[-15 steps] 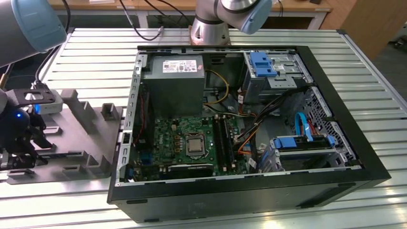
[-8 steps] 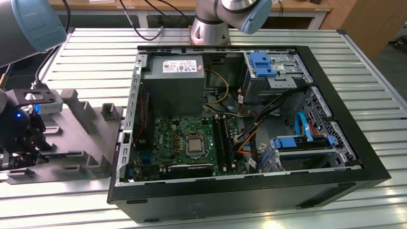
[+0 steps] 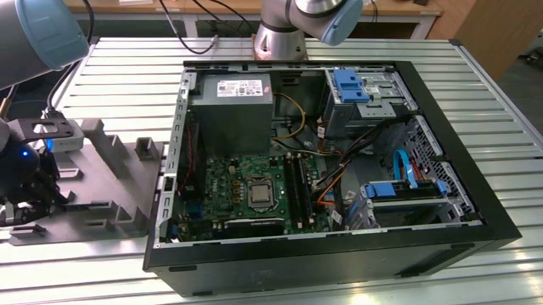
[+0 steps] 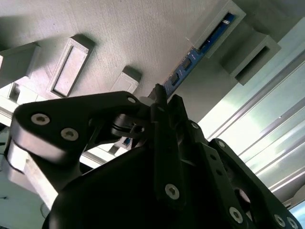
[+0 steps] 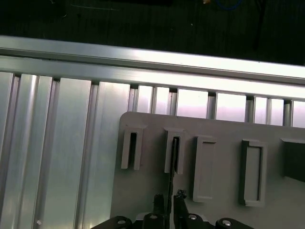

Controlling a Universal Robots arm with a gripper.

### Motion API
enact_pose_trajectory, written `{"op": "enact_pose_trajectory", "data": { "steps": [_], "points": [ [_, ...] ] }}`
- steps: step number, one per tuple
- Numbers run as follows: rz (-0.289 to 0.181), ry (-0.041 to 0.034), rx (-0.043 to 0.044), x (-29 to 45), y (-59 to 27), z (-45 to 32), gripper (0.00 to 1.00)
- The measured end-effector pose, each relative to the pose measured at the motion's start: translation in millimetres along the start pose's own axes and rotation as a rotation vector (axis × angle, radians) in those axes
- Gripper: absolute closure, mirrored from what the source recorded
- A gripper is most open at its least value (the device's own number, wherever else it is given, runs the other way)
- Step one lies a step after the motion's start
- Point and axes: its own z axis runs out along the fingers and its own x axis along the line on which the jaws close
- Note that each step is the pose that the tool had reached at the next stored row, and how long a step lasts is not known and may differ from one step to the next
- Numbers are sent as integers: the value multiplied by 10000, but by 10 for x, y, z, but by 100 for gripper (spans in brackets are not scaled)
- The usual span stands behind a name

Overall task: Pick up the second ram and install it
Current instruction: 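Pick up the second ram and move it above second insertion slot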

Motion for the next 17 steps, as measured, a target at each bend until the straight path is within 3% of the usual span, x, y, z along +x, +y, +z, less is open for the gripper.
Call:
{"op": "enact_pose_trajectory", "data": {
  "steps": [1,2,7,8,12,17],
  "points": [
    [-1,1,0,0,0,0,74],
    [-1,2,0,0,0,0,81],
    [-5,5,0,0,0,0,81],
    [-6,4,-1,0,0,0,88],
    [-10,10,-1,0,0,0,88],
    [735,-11,32,1,0,8,88]
  ]
}}
